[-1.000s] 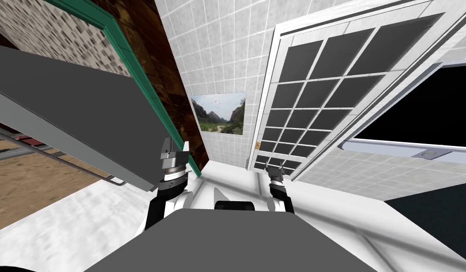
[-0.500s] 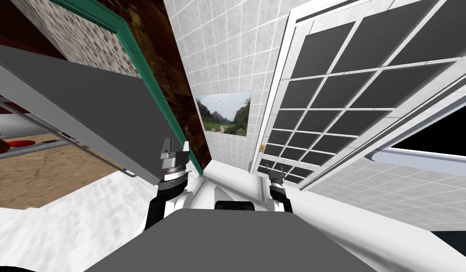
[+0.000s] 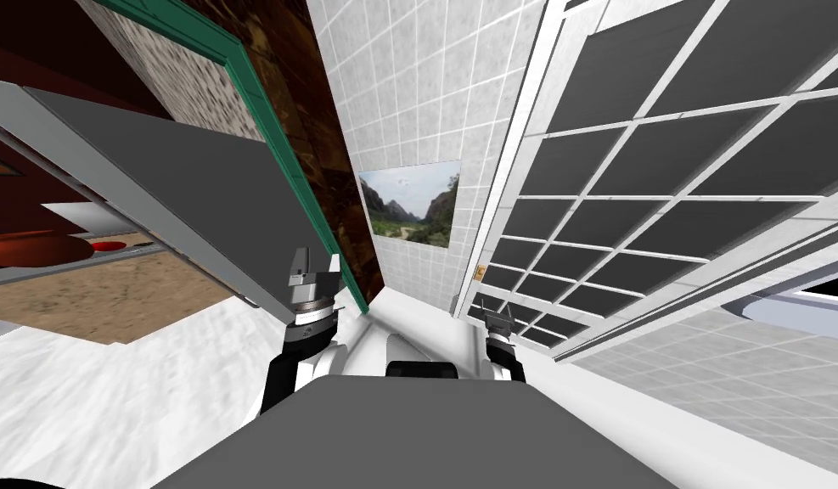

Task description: Pull the door open

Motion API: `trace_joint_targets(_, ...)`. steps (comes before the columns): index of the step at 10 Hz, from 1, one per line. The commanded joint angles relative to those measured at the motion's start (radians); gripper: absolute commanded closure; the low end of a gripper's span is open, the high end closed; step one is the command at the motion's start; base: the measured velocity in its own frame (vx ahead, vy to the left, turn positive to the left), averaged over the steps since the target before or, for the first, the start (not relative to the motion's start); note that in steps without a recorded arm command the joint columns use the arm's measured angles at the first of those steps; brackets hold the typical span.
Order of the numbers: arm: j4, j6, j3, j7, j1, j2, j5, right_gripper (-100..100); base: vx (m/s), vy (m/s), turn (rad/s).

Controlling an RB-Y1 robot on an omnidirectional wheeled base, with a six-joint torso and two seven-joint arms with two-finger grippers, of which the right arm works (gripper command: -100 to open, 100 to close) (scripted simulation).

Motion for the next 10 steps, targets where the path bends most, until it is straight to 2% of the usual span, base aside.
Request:
trace_joint_targets(1, 0.029, -0.014, 0.002, -0.019, -0.008, -0.005, -0.008, -100, 0.052, -0.043, 0.038)
trace_joint_targets(7, 0.145, -0.056, 0.01, -0.109, -0.035, -0.013, -0.082, -100, 0.064, -0.052, 0.126)
trace_joint_targets(8, 0.179, -0.069, 0.012, -0.135, -0.043, -0.015, -0.104, -100, 0.103, -0.077, 0.194)
trace_joint_targets(10, 0.212, -0.081, 0.014, -0.161, -0.05, -0.017, -0.125, -100, 0.096, -0.092, 0.13)
